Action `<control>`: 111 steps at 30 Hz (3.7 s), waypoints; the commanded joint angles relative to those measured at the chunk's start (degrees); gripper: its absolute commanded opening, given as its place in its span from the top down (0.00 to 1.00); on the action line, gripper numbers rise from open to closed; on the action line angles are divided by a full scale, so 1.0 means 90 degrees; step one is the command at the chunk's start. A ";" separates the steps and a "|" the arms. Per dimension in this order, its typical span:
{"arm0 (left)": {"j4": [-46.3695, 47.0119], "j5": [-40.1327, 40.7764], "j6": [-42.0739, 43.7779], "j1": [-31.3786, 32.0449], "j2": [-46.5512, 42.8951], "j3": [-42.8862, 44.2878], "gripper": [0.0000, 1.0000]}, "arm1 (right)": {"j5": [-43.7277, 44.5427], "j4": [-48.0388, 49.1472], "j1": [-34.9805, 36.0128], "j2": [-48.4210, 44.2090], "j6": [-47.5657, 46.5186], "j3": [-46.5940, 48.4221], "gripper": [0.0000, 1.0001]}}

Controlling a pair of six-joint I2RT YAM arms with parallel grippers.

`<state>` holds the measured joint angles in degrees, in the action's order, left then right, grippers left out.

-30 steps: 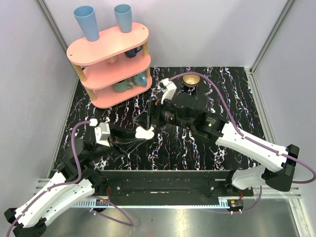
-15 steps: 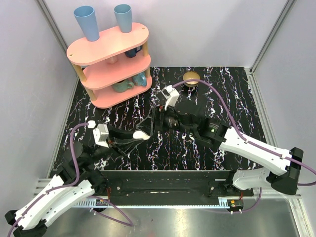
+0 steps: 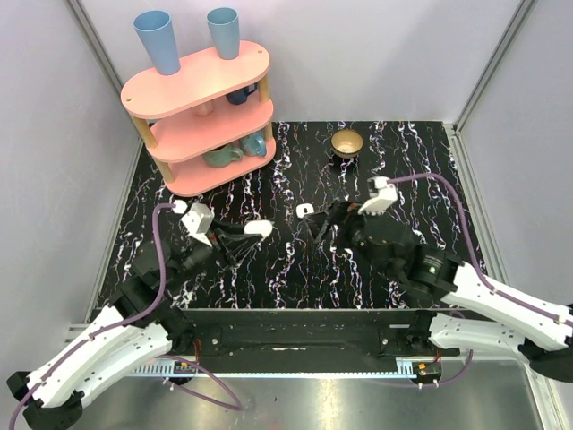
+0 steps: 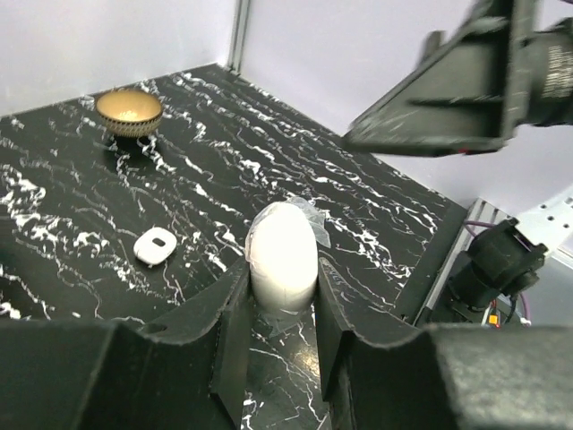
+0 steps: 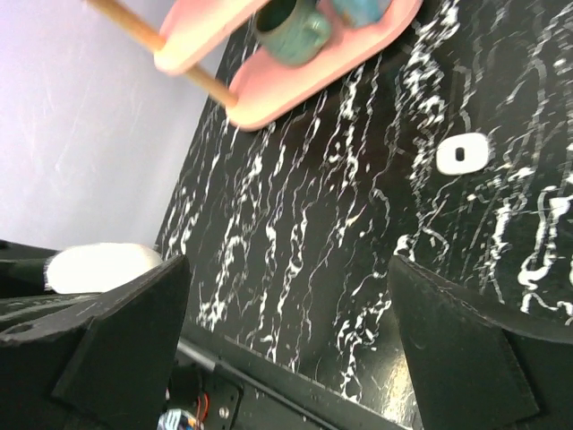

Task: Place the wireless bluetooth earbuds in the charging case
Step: Place the charging case with the earbuds at the center of the board.

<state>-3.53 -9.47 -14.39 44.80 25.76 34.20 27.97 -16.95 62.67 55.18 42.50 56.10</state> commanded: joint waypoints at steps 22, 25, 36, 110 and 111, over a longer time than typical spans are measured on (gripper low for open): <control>0.4256 -0.0940 -0.3399 -0.1139 0.3395 -0.0371 1.00 | -0.0304 -0.0968 -0.0440 -0.1258 0.0014 0.0203 0.00; 0.4795 -0.0803 -0.4190 -0.1139 0.3855 -0.0527 1.00 | -0.0100 -0.1007 -0.0450 -0.1423 0.0354 0.0037 0.00; 0.6435 -0.0305 -0.5519 -0.0730 0.6459 -0.0343 1.00 | 0.0106 -0.1310 -0.0440 -0.2010 0.1460 -0.0442 0.00; 0.7521 0.0653 -0.7053 -0.0407 0.9062 -0.0723 0.53 | -0.0344 -0.1759 -0.0440 -0.1551 0.0991 -0.0090 0.00; 0.7492 0.0633 -0.6976 -0.0407 0.8994 -0.0714 0.53 | -0.0344 -0.1759 -0.0440 -0.1551 0.0991 -0.0090 0.00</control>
<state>62.43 -5.28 -78.22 40.93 109.21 28.25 25.34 -32.91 58.98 41.54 52.05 54.13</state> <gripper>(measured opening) 0.472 0.994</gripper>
